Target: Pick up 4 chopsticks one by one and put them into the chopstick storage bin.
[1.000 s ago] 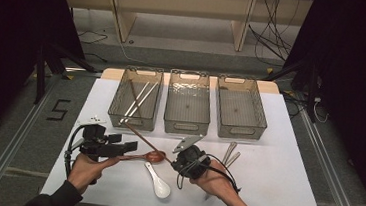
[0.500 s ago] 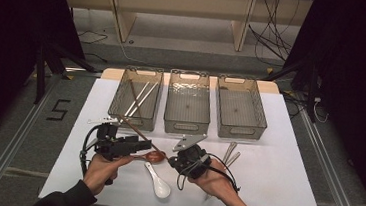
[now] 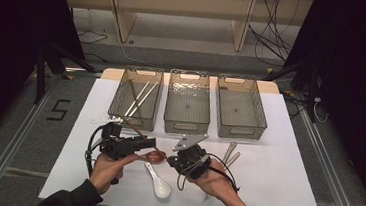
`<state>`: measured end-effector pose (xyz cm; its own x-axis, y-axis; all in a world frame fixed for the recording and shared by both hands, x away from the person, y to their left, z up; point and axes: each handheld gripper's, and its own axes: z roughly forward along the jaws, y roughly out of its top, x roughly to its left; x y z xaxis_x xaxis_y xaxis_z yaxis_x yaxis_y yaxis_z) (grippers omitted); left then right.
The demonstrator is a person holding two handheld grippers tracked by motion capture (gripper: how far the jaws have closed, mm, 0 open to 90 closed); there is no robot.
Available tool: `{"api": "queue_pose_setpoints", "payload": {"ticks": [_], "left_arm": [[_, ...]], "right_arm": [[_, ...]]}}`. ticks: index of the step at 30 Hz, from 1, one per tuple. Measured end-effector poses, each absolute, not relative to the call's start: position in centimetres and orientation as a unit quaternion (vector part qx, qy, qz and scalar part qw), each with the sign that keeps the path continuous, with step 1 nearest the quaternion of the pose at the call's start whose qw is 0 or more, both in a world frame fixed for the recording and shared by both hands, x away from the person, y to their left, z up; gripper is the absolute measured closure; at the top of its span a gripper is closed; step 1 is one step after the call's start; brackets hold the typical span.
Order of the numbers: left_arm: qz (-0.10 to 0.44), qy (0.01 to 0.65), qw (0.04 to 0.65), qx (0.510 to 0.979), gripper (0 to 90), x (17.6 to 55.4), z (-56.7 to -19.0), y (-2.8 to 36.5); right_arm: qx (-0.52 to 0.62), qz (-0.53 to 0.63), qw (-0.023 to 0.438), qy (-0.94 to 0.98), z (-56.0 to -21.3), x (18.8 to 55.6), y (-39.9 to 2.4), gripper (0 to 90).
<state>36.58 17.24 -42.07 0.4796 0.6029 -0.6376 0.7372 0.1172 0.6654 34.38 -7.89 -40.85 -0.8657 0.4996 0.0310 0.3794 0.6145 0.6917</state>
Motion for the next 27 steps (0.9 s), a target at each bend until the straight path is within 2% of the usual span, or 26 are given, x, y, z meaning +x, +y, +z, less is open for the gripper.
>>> {"api": "queue_pose_setpoints", "payload": {"ticks": [11, 17, 27], "left_arm": [[-0.063, 0.508, 0.557, 0.654, 57.4, 36.80, -42.18, 17.14], [-0.066, 0.511, 0.563, 0.646, 68.3, 36.90, -42.12, 17.41], [-0.106, 0.485, 0.595, 0.632, 80.4, 36.95, -41.57, 17.84]], "right_arm": [[0.241, 0.372, 0.080, 0.893, -40.71, 34.17, -7.80, 86.9], [0.244, 0.381, 0.078, 0.888, -40.69, 34.16, -7.87, 86.9], [0.240, 0.393, 0.076, 0.884, -40.72, 34.08, -7.77, 86.7]]}}
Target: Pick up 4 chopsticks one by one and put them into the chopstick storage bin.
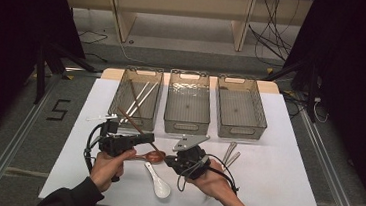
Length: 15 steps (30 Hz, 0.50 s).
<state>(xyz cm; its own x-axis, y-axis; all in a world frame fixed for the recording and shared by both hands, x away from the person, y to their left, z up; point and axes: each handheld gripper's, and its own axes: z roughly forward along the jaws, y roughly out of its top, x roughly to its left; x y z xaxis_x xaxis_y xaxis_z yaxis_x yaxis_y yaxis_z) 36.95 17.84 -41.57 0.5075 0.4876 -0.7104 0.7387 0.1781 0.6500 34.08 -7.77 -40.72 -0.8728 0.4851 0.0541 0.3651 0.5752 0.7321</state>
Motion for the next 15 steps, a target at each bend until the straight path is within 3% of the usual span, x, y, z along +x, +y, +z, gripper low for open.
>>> {"api": "queue_pose_setpoints", "payload": {"ticks": [7, 15], "left_arm": [[-0.122, 0.476, 0.594, 0.636, 83.7, 37.2, -41.4, 17.8], [-0.101, 0.487, 0.589, 0.637, 83.7, 38.1, -40.4, 19.3]], "right_arm": [[0.246, 0.392, 0.076, 0.883, -41.1, 34.1, -7.7, 84.6], [0.270, 0.394, 0.066, 0.876, -40.7, 34.7, -9.0, 57.8]]}}
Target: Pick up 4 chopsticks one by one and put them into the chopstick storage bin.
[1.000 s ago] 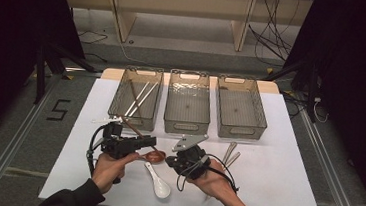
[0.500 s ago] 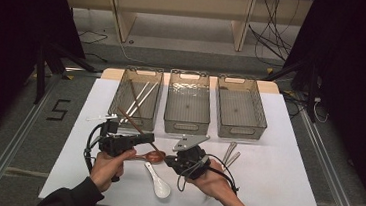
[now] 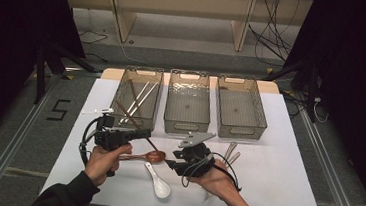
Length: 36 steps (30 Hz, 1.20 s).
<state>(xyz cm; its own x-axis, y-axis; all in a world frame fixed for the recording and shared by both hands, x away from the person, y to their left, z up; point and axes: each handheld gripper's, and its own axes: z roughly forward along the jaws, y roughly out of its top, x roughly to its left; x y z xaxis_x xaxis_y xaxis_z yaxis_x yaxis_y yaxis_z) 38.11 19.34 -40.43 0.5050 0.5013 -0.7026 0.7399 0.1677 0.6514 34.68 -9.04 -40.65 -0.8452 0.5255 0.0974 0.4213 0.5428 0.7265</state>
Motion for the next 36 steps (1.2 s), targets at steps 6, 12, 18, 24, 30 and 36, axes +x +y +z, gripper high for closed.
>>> {"api": "queue_pose_setpoints", "payload": {"ticks": [6, 12, 18, 24, 30, 36], "left_arm": [[-0.073, 0.491, 0.581, 0.645, 83.7, 39.0, -39.4, 20.5], [-0.061, 0.495, 0.578, 0.646, 83.6, 40.3, -38.3, 21.5], [-0.051, 0.497, 0.586, 0.638, 83.5, 41.4, -36.7, 22.7], [-0.042, 0.501, 0.584, 0.637, 83.5, 42.2, -36.0, 23.5], [-0.027, 0.520, 0.579, 0.628, 83.5, 43.9, -35.5, 24.6], [-0.010, 0.528, 0.569, 0.631, 83.4, 45.4, -34.7, 25.4]], "right_arm": [[0.291, 0.391, 0.063, 0.871, -40.6, 34.5, -10.8, 45.2], [0.313, 0.388, 0.070, 0.864, -40.5, 34.2, -12.8, 38.9], [0.323, 0.387, 0.077, 0.860, -40.4, 33.8, -14.0, 36.0], [0.325, 0.392, 0.084, 0.857, -40.2, 33.3, -14.7, 34.3], [0.330, 0.397, 0.087, 0.852, -40.0, 33.1, -15.4, 33.8], [0.333, 0.401, 0.088, 0.849, -39.9, 33.0, -15.7, 33.1]]}}
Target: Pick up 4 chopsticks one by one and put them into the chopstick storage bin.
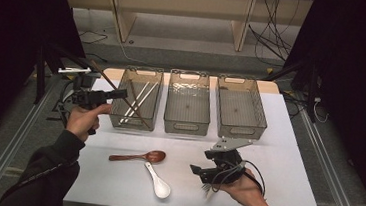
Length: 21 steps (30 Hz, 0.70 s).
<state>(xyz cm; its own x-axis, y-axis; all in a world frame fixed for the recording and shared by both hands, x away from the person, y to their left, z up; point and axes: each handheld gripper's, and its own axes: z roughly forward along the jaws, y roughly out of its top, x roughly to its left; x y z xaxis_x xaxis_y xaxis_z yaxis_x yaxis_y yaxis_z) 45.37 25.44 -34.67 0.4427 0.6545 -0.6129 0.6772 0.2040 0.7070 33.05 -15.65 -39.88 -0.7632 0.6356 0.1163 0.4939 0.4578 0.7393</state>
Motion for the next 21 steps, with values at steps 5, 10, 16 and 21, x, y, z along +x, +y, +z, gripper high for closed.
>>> {"api": "queue_pose_setpoints", "payload": {"ticks": [5, 10, 16, 21], "left_arm": [[-0.001, 0.536, 0.562, 0.630, 83.4, 46.4, -34.5, 25.7], [0.004, 0.545, 0.558, 0.626, 83.4, 47.6, -34.3, 25.8], [0.013, 0.559, 0.547, 0.623, 83.4, 49.3, -34.5, 26.0], [0.018, 0.567, 0.538, 0.623, 83.4, 50.3, -34.6, 25.8]], "right_arm": [[0.332, 0.402, 0.089, 0.849, -39.9, 32.9, -15.7, 32.3], [0.328, 0.403, 0.089, 0.850, -39.9, 32.8, -15.7, 31.5], [0.329, 0.404, 0.090, 0.849, -39.8, 32.7, -15.8, 31.4], [0.328, 0.406, 0.090, 0.848, -39.8, 32.6, -15.9, 31.3]]}}
